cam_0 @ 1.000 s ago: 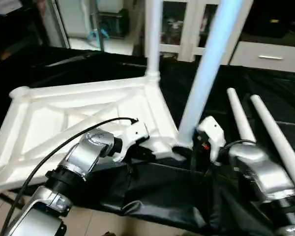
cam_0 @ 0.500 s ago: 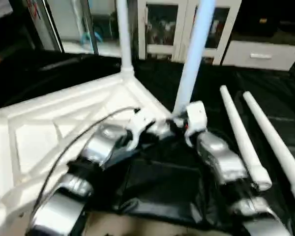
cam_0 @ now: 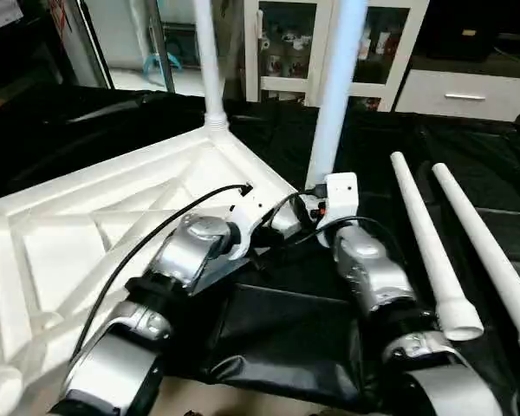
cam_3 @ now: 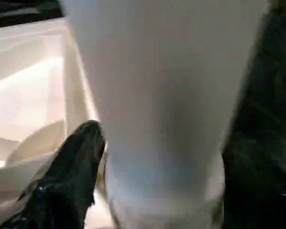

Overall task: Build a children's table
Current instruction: Rotate leg to tighten

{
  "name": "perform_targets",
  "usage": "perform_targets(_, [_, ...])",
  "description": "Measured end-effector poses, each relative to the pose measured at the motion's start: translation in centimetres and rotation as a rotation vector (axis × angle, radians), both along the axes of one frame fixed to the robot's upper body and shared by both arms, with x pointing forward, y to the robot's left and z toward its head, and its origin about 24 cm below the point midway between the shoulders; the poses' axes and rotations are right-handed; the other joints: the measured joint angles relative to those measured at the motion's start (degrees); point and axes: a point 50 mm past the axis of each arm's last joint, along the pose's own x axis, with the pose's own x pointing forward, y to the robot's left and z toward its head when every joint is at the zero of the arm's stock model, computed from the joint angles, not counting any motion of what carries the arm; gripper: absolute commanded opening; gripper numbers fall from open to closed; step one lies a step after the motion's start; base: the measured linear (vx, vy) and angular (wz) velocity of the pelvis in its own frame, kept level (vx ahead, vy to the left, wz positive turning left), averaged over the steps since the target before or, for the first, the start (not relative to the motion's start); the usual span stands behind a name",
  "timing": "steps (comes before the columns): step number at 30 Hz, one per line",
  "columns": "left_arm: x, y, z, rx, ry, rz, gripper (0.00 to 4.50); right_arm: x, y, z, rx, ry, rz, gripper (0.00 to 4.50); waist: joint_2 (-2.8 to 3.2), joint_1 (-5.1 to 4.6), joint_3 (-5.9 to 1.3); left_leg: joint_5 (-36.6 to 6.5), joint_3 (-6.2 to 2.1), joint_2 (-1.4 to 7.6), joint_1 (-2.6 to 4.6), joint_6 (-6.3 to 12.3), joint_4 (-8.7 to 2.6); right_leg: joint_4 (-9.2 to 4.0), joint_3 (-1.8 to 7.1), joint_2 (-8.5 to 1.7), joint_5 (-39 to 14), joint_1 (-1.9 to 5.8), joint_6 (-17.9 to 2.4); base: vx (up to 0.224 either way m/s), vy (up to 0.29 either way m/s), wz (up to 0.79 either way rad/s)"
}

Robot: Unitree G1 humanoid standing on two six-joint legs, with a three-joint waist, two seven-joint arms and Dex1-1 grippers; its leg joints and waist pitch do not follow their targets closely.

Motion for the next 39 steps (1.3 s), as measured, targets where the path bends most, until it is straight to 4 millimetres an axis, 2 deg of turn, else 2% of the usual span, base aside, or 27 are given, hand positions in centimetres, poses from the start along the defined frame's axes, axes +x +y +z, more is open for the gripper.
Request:
perform_targets(4, [-0.6, 0.7, 0.1, -0.001, -0.002, -0.07, 0.0, -0.6, -1.4, 0.7, 0.002, -0.014, 0.124, 4.16, 0.03, 1.04, -0.01, 0.0, 0.12, 0.01, 0.04, 0.0, -0.37, -0.31, -0.01, 0.01, 0.0, -0.01, 0.0, 0.0, 0.0, 0.0])
perform_targets(6, [-0.8, 1.0, 0.1, -0.003, 0.004, -0.092, 0.0, -0.8, -2.0, 0.9, -0.006, -0.009, 0.165, 4.35, 0.06, 1.06, 0.01, 0.0, 0.15, 0.03, 0.04, 0.0, -0.41, -0.36, -0.01, 0.03, 0.0, -0.02, 0.0, 0.0, 0.0, 0.0])
perform_targets(8, [-1.4, 1.7, 0.1, -0.004, 0.015, -0.139, 0.0, -1.7, -3.2, 1.3, -0.042, -0.003, 0.284, 4.46, 0.11, 1.21, 0.02, 0.0, 0.18, 0.04, 0.04, 0.01, -0.47, -0.46, -0.02, 0.04, 0.0, -0.01, 0.0, 0.0, 0.0, 0.0])
perform_targets(11, [-2.3, 2.5, 0.2, -0.028, 0.052, -0.222, 0.0, -3.4, -4.4, 1.7, -0.073, 0.025, 0.47, 4.46, 0.12, 1.39, 0.04, 0.0, 0.2, 0.05, 0.04, 0.03, -0.54, -0.56, -0.03, 0.04, 0.0, 0.01, 0.0, 0.0, 0.0, 0.0])
perform_targets(16, [-3.1, 2.7, 0.0, -0.04, 0.082, -0.287, 0.0, -5.0, -5.9, 1.9, -0.1, 0.072, 0.605, 4.46, 0.16, 1.6, 0.05, 0.0, 0.39, 0.04, 0.09, 0.02, -0.53, -0.58, 0.08, -0.02, 0.0, 0.03, 0.0, 0.0, 0.0, 0.0])
perform_targets(23, [-3.4, 3.0, 0.0, -0.047, 0.099, -0.308, 0.0, -6.1, -6.8, 1.7, -0.107, 0.131, 0.671, 4.46, 0.29, 1.68, 0.04, 0.0, 0.41, 0.07, 0.11, 0.02, -0.53, -0.57, 0.06, -0.01, 0.0, 0.04, 0.0, 0.0, 0.0, 0.0])
perform_targets(32, [-3.5, 3.1, 0.0, -0.048, 0.103, -0.313, 0.0, -6.5, -6.5, 1.1, -0.106, 0.152, 0.695, 4.46, 0.29, 1.75, 0.04, 0.0, 0.41, 0.08, 0.11, 0.02, -0.52, -0.56, 0.06, -0.01, 0.0, 0.04, 0.0, 0.0, 0.0, 0.0])
perform_targets(36, [-3.5, 3.1, 0.0, -0.048, 0.103, -0.314, 0.0, -6.5, -6.5, 1.1, -0.107, 0.151, 0.692, 4.1, 0.29, 1.83, 0.04, 0.0, 0.41, 0.08, 0.11, 0.02, -0.52, -0.56, 0.05, -0.01, 0.0, 0.04, 0.0, 0.0, 0.0, 0.0])
perform_targets(38, [-3.5, 3.1, 0.0, -0.048, 0.103, -0.313, 0.0, -6.5, -6.4, 1.1, -0.106, 0.15, 0.691, 3.76, 0.29, 1.88, 0.04, 0.0, 0.41, 0.08, 0.11, 0.02, -0.52, -0.55, 0.05, -0.01, 0.0, 0.04, 0.0, 0.0, 0.0, 0.0])
perform_targets(39, [-3.5, 3.1, 0.0, -0.048, 0.103, -0.313, 0.0, -6.5, -6.4, 1.1, -0.105, 0.15, 0.691, 3.76, 0.29, 1.89, 0.04, 0.0, 0.41, 0.08, 0.11, 0.02, -0.52, -0.55, 0.06, -0.01, 0.0, 0.04, 0.0, 0.0, 0.0, 0.0])
